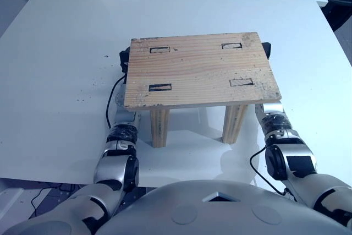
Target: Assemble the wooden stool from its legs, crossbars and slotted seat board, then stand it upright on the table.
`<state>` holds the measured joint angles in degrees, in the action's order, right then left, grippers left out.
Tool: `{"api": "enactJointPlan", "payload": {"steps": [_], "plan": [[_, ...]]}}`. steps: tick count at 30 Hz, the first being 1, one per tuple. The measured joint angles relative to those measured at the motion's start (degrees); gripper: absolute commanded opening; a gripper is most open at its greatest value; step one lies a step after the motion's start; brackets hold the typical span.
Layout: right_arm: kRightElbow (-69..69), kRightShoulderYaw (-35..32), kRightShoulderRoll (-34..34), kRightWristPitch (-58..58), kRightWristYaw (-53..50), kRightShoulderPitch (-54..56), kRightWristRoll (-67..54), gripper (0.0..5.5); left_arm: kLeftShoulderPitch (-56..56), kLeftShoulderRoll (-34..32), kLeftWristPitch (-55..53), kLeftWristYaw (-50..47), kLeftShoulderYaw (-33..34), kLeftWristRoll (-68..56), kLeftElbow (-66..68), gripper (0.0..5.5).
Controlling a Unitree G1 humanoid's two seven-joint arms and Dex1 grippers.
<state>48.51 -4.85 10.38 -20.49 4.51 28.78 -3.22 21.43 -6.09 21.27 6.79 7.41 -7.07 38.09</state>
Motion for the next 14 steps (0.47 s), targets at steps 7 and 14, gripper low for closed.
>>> {"api": "enactJointPlan", "payload": {"steps": [7, 14], "plan": [[4.04, -0.12, 0.49, -0.09, 1.09, 1.81, 0.12, 2.49, -1.03, 1.93, 0.13, -0.69, -0.1, 0.05, -1.23, 3.73], [5.51, 0.13, 1.46, -0.08, 4.23, 3.68, 0.79, 2.49, -1.95, 2.79, 0.64, -4.79, 0.07, 1.3, -2.95, 3.73]]}}
